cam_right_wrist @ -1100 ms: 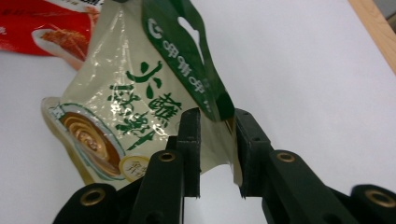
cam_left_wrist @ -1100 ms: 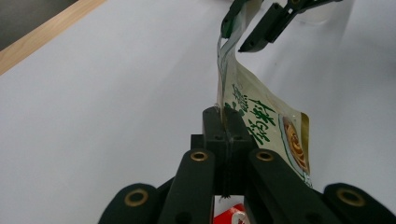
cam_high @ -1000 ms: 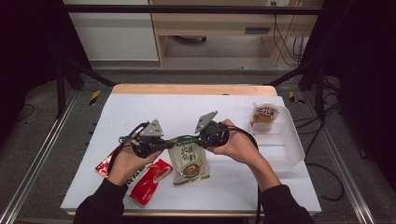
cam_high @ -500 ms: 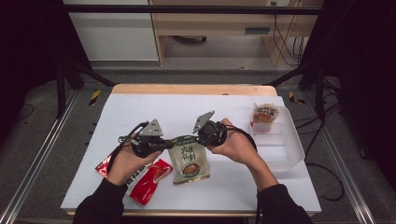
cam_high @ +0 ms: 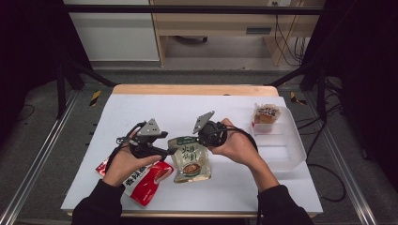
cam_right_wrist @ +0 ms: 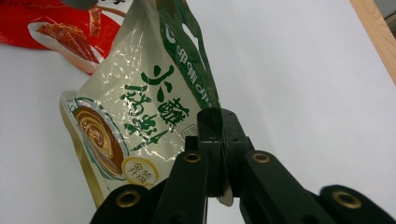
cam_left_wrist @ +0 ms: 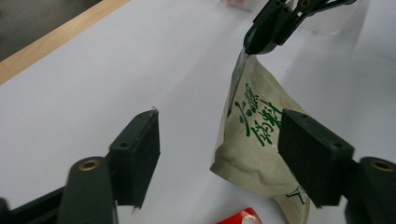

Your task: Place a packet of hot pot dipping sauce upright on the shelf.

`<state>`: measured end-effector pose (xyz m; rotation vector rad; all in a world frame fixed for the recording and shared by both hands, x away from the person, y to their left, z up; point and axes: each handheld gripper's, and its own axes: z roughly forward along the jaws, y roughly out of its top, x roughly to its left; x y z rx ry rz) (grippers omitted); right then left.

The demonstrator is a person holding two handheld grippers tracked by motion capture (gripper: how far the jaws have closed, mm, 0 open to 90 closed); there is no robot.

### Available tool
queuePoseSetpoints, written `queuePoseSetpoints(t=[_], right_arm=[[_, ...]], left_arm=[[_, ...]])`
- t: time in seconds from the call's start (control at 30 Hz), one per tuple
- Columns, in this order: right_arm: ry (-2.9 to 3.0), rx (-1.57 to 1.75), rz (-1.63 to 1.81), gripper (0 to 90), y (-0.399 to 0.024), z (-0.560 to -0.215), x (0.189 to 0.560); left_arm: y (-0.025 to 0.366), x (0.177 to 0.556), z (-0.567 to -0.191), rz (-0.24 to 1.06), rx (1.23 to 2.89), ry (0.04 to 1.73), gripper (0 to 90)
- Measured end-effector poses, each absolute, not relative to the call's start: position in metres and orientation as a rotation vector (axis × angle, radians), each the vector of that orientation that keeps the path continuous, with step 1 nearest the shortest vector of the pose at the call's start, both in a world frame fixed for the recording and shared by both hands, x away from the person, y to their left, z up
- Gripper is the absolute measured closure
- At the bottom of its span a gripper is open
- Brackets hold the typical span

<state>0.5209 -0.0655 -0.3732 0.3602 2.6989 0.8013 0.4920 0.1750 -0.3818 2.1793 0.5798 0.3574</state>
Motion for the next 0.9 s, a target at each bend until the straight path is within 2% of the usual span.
queuePoseSetpoints(t=[0.3, 0.9], right_arm=[[2.696, 0.374, 0.816, 90.0, -0.070, -0.368, 0.518], [2.686, 0.400, 0.832, 90.0, -0.085, -0.358, 0.508]], left_arm=[[0.187, 0.491, -0.384, 0.376, 2.162, 0.642, 10.7], [0.226, 0.490, -0.384, 0.403, 2.097, 0.712, 9.3]])
